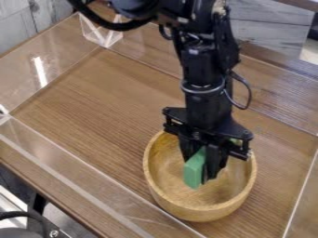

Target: Put the green block in the brown bowl

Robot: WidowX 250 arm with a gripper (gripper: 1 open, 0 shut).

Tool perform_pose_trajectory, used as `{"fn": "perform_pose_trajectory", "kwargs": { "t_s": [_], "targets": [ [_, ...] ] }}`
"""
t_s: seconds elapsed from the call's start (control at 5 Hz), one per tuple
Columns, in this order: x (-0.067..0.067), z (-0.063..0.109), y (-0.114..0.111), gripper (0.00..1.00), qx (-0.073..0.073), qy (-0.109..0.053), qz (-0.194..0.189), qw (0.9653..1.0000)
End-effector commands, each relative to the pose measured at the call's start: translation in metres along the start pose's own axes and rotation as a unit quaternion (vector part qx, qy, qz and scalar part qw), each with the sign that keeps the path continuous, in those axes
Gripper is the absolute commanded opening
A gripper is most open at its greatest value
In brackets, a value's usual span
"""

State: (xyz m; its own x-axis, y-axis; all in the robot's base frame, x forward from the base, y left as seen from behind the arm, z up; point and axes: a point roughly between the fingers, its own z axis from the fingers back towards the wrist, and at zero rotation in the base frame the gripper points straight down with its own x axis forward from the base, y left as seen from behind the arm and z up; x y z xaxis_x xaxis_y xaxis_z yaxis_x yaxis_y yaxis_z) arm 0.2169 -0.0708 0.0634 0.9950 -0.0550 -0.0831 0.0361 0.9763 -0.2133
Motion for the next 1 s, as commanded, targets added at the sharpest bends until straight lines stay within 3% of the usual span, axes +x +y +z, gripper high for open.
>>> {"fn": "perform_pose_trajectory", "kwargs": {
  "t_s": [0.0, 0.8],
  "targets": [
    [0.0094, 0.0098, -0.0012, 0.00, -0.007, -0.020, -0.005, 0.9998],
    [0.0126, 0.0074, 0.0021, 0.00, -0.014, -0.018, -0.001, 0.9997]
  ]
}}
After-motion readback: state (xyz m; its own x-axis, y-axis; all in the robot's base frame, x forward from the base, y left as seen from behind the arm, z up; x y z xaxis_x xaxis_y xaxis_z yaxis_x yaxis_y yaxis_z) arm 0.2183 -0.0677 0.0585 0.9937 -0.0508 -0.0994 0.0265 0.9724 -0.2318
